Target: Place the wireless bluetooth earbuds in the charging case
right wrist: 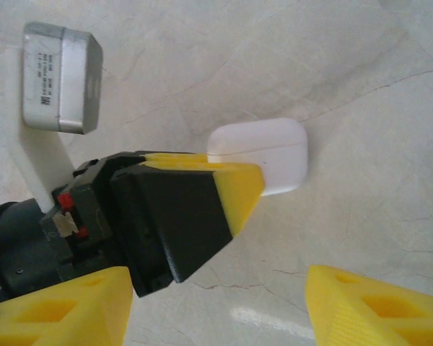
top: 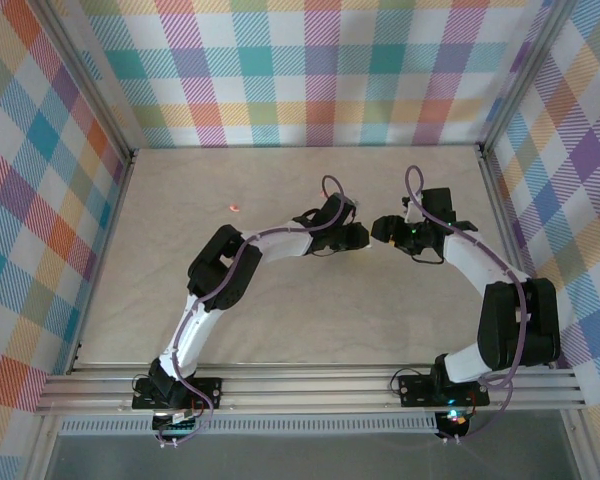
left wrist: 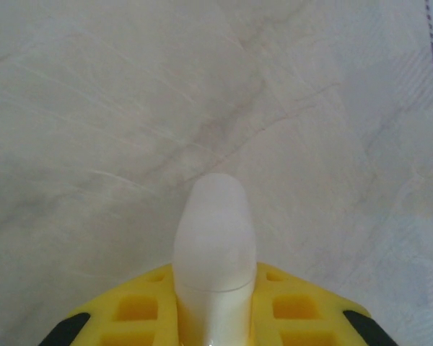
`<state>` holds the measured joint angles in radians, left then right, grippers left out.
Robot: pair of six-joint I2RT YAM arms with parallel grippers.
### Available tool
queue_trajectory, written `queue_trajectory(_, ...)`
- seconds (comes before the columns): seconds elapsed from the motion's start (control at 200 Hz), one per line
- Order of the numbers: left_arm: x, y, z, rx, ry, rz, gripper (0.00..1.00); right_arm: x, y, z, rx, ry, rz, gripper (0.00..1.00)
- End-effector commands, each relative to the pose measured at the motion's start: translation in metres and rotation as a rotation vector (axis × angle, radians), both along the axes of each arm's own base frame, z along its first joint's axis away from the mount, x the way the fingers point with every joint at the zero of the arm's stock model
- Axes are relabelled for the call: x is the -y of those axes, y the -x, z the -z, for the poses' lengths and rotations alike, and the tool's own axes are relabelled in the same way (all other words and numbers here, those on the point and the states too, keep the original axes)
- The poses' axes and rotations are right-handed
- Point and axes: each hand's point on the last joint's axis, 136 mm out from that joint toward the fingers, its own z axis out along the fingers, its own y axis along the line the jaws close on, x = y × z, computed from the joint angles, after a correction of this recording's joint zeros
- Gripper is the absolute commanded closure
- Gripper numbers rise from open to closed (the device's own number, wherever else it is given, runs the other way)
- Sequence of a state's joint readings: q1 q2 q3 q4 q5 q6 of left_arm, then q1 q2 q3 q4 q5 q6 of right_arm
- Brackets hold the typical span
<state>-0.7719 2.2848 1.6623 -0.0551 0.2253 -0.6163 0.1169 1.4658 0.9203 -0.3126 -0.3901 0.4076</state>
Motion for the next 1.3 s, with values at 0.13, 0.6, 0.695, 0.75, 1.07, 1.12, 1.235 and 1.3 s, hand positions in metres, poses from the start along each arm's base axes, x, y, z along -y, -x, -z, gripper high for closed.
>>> queue_trajectory(0.13, -0.03, 0.005, 0.018, -0.002, -0.195, -0.026, 0.6, 0.006, -0.007, -0.007, 0.022, 0.031, 0.009, 0.36)
queue_trajectory(0.6, -0.069, 0.004, -0.025, 0.107, -0.349, -0.044, 0.39, -0.001, -0.003, -0.023, 0.048, -0.018, -0.006, 0.4)
queue_trajectory(0.695, -0.087, 0.007, -0.037, 0.139, -0.39, -0.069, 0.39, -0.001, 0.003, -0.024, 0.047, -0.023, -0.014, 0.42)
queue_trajectory(0.75, -0.104, 0.011, -0.046, 0.155, -0.421, -0.096, 0.39, -0.004, 0.006, -0.025, 0.046, -0.024, -0.022, 0.43)
queue_trajectory(1.07, -0.285, 0.076, -0.075, 0.159, -0.704, -0.443, 0.34, -0.09, 0.033, -0.017, 0.094, 0.118, -0.278, 0.42)
queue_trajectory(1.12, -0.313, 0.091, -0.072, 0.13, -0.718, -0.499, 0.3, -0.112, 0.038, -0.012, 0.102, 0.122, -0.331, 0.42)
queue_trajectory(1.235, -0.36, 0.121, -0.07, 0.082, -0.689, -0.595, 0.27, -0.157, 0.053, 0.001, 0.11, 0.113, -0.415, 0.43)
queue_trajectory(1.3, -0.371, 0.132, -0.077, 0.098, -0.64, -0.626, 0.26, -0.168, 0.056, 0.004, 0.114, 0.115, -0.43, 0.43)
